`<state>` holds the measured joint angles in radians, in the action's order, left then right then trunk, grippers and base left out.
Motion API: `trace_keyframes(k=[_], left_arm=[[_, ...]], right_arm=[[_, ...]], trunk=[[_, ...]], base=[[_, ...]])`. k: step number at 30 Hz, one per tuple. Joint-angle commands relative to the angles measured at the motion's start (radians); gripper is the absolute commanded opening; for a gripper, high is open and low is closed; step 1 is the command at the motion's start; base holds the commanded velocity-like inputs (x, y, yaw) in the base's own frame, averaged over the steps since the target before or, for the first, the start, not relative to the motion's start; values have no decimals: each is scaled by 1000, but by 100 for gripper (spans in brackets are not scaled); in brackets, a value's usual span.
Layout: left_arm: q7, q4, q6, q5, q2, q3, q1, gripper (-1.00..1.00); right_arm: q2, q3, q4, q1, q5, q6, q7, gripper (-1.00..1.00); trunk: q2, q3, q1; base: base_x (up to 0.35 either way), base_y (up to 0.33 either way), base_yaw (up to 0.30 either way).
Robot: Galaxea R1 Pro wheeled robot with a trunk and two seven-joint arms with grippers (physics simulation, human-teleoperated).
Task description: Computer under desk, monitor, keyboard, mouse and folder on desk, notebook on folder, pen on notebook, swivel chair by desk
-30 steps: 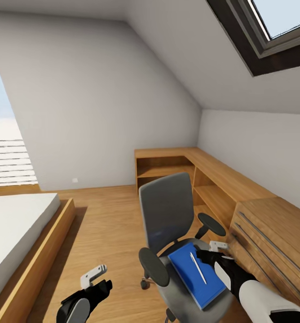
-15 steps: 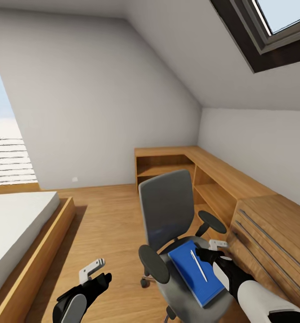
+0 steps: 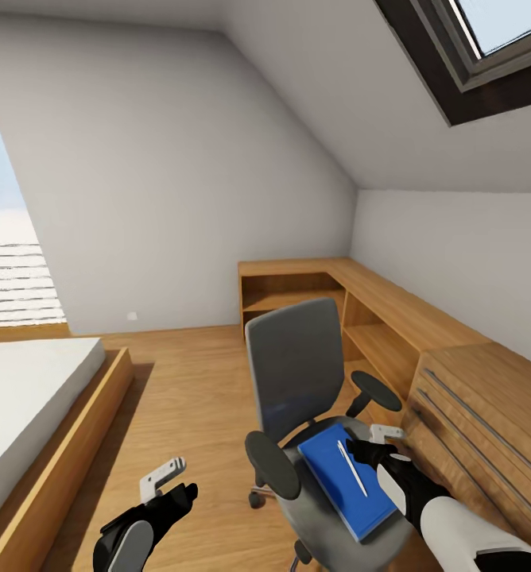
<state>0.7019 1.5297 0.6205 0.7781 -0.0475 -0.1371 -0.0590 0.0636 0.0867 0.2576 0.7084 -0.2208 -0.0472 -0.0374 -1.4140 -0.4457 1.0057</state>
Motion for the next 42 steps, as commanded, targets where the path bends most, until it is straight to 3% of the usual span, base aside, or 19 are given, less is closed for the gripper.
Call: trace_keyframes(k=[1,42], left_arm=[[10,1,1,9,0,-1,-1,100],[13,1,1,9,-2,-1,-1,100]], right_arm=[[1,8,2,0,-9,-5,-4,100],[1,8,0,0,-9,-5,-4,100]], trunk=[[-8,-4,4],[-295,-133,161]], base=[[0,0,0],[0,0,0]])
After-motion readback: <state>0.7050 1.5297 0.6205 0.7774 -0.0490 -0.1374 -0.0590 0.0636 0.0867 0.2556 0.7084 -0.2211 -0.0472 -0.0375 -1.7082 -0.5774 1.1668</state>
